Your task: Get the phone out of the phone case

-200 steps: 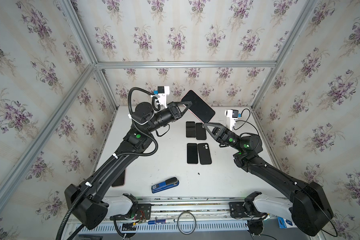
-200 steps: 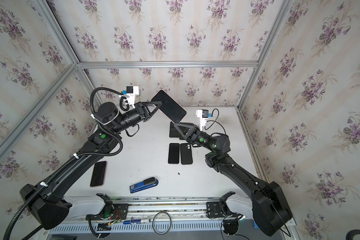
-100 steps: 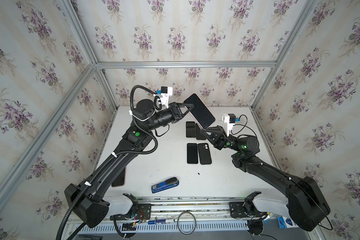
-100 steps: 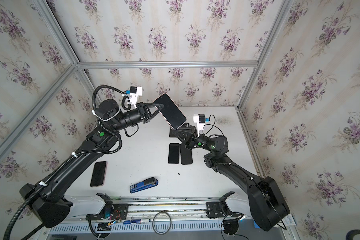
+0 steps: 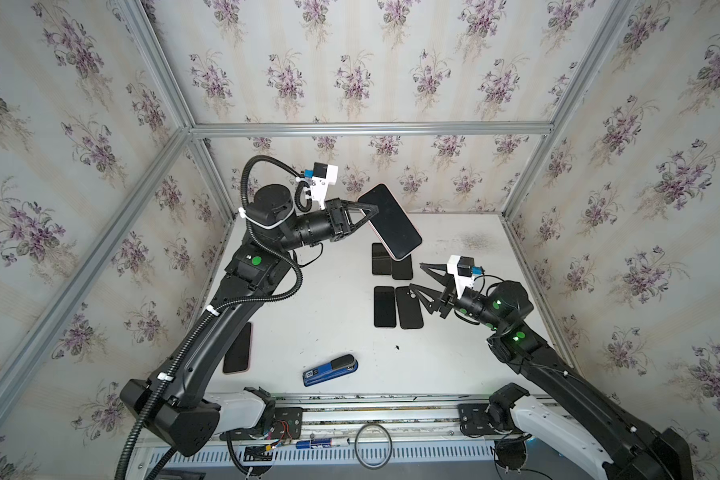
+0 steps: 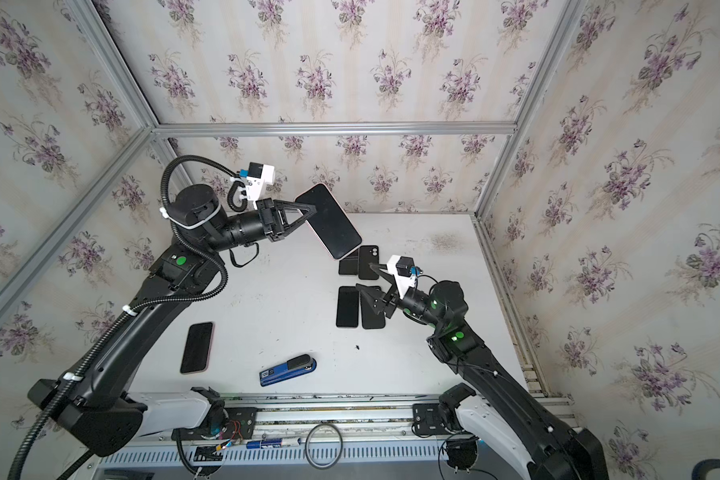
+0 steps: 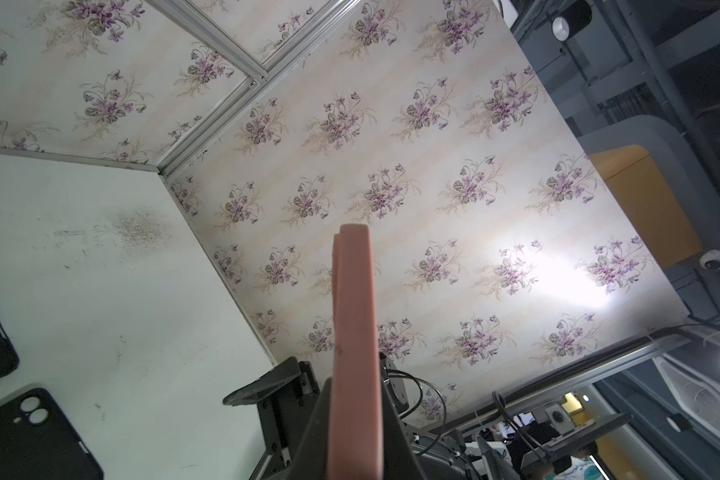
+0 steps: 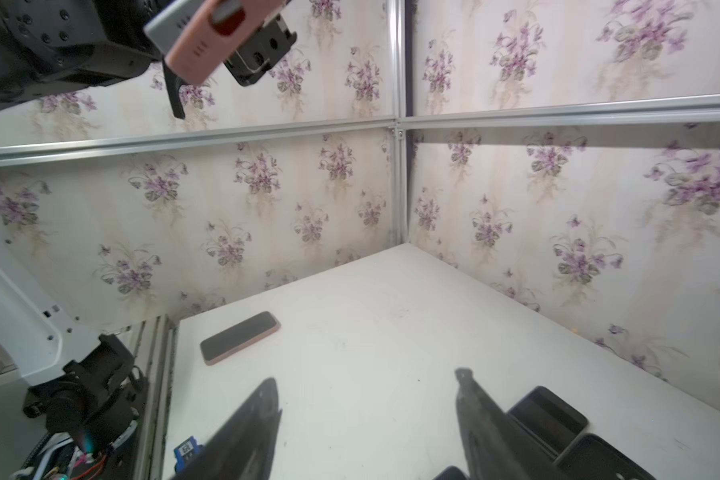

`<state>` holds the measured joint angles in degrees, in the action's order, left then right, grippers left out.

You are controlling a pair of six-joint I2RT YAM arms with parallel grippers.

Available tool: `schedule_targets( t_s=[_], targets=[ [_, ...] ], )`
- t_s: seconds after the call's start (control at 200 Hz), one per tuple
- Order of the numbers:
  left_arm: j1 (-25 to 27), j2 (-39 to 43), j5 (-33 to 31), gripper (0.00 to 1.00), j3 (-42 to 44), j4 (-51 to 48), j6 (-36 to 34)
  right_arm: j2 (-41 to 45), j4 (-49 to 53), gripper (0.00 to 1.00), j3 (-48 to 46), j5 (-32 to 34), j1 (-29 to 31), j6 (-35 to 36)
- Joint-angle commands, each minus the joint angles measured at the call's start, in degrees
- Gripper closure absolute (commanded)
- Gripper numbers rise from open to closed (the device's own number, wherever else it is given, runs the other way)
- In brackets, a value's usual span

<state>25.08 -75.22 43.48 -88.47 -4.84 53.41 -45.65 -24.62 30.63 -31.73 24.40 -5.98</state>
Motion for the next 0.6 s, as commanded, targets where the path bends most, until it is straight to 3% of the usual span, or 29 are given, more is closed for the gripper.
schedule_targets(
  t_s=[0.0, 0.09, 0.215, 0.33, 0.595],
  targets=[
    [-0.77, -0.90, 6.36, 1.00, -4.93, -9.34, -16.85, 3.70, 5.38, 0.27, 0.08, 0.93, -3.07, 2.42],
    [-0.74, -1.94, 6.50, 1.00, -8.85, -19.90, -29.60, 3.89, 8.36, 0.27, 2.54, -3.50, -6.74, 2.03],
    [-0.74, -0.46, 0.97, 1.00, -8.21, -26.35, -42.22, 0.73, 12.49, 0.28, 7.68, -8.91, -8.83, 2.40],
    [-0.69, 0.15, -1.66, 1.00, -7.68, -29.48, -48.98, -2.64, 14.78, 0.31, 12.03, -14.99, -8.85, 2.57],
    [1.24, 1.83, 4.87, 1.00, -5.67, -30.16, -57.89, -9.45, 8.88, 0.45, 14.81, -28.70, -8.72, -1.73]
  ],
)
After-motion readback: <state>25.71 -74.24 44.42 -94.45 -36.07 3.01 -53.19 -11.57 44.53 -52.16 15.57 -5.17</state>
